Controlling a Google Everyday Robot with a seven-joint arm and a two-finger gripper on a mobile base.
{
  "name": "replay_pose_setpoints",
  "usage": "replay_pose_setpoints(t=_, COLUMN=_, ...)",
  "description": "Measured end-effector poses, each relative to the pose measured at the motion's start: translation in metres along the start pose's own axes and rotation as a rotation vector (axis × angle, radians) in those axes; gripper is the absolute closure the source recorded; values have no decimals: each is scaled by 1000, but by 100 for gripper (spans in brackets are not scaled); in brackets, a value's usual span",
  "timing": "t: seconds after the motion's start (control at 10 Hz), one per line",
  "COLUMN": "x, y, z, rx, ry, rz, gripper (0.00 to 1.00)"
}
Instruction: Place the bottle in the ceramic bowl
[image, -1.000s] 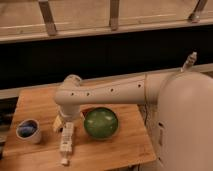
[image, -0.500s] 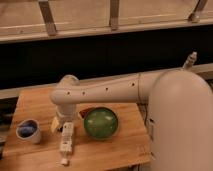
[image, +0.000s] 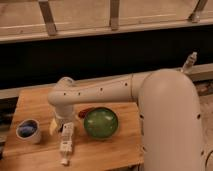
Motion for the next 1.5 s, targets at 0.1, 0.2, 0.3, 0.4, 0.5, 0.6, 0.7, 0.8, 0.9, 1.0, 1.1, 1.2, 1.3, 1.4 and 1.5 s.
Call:
replay_pose_setpoints(t=0.1, x=-1, y=3, z=6, rx=-9, ry=7, rz=-6, gripper=20)
replay_pose_setpoints(t=0.2, x=-2, y=5, z=9, rx=-15, ry=10, rz=-9, gripper=20)
replay_pose_setpoints(t=0.3, x=-3, y=8, z=15, rx=-25, ry=18, rz=-12, gripper=20)
replay_pose_setpoints(t=0.4, x=-3, y=11, z=20, rx=-32, ry=25, rz=-15, gripper=20)
replay_pose_setpoints(t=0.5, x=-3, y=13, z=27, rx=-38, ry=34, rz=-17, gripper=20)
replay_pose_setpoints(t=0.6, x=-3, y=13, z=34, rx=-45, ry=45, rz=-15, gripper=20)
replay_pose_setpoints(t=0.7, x=-2, y=11, z=45, rx=-56, ry=54, rz=-10, gripper=20)
replay_pose_setpoints(t=0.8, x=-1, y=8, z=54, rx=-72, ry=53, rz=-2, gripper=20)
replay_pose_setpoints(t=0.9, x=0, y=4, z=58, rx=-78, ry=49, rz=5, gripper=20)
replay_pose_setpoints(t=1.0, x=0, y=5, z=58, rx=-79, ry=50, rz=3, gripper=20)
replay_pose_setpoints(t=1.1, x=0, y=6, z=58, rx=-79, ry=50, rz=0, gripper=20)
replay_pose_setpoints(t=1.2, x=0, y=6, z=58, rx=-78, ry=50, rz=0, gripper=20)
replay_pose_setpoints(t=1.3, x=0, y=5, z=58, rx=-74, ry=54, rz=2, gripper=20)
replay_pose_setpoints(t=1.4, x=0, y=6, z=62, rx=-75, ry=63, rz=6, gripper=20)
replay_pose_setpoints(t=1.5, x=0, y=7, z=69, rx=-57, ry=77, rz=13, gripper=20)
